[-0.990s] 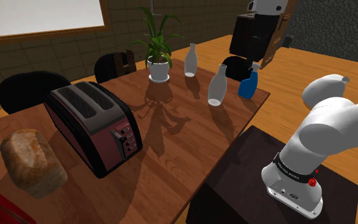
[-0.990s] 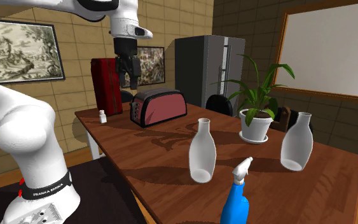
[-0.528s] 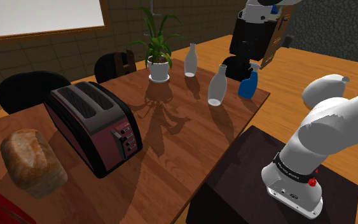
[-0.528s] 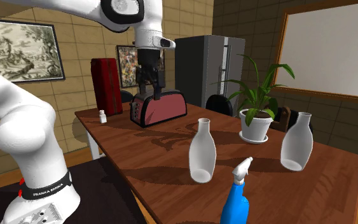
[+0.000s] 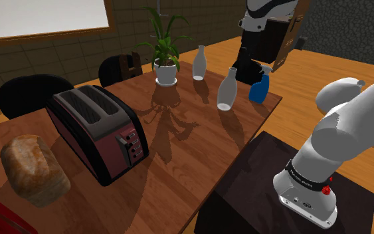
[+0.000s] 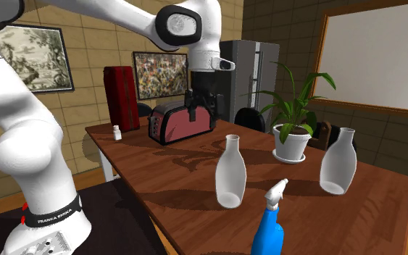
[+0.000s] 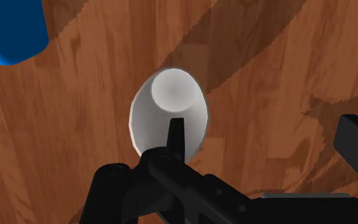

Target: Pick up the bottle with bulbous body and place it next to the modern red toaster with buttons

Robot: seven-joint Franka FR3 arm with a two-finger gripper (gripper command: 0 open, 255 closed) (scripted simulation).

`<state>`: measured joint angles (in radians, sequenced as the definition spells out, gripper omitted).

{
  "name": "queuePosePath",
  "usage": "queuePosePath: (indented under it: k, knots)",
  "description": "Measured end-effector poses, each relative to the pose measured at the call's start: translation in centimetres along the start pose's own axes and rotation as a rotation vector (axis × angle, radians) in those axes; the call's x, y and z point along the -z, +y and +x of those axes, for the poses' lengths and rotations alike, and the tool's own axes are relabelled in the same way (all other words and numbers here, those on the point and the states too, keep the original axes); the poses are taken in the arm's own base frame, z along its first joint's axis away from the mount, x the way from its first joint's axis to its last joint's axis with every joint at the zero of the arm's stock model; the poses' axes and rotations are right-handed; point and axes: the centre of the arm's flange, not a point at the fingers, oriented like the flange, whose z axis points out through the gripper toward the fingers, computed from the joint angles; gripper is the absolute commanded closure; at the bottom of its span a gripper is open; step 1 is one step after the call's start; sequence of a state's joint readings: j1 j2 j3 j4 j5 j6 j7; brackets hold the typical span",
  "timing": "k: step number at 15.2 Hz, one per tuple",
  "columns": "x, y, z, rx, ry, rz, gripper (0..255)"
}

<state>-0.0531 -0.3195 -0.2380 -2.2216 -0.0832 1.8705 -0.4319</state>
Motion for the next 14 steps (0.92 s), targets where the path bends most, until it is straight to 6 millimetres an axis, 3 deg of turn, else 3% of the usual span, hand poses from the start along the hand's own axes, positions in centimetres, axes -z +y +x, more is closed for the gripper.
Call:
queuePosePath:
  k: [7, 14]
  knots:
    - [-2.7, 6.3, 5.1, 0.018, 0.004, -0.001, 0]
    - [-6.4, 6.7, 5.5, 0.02, 0.004, -0.002, 0]
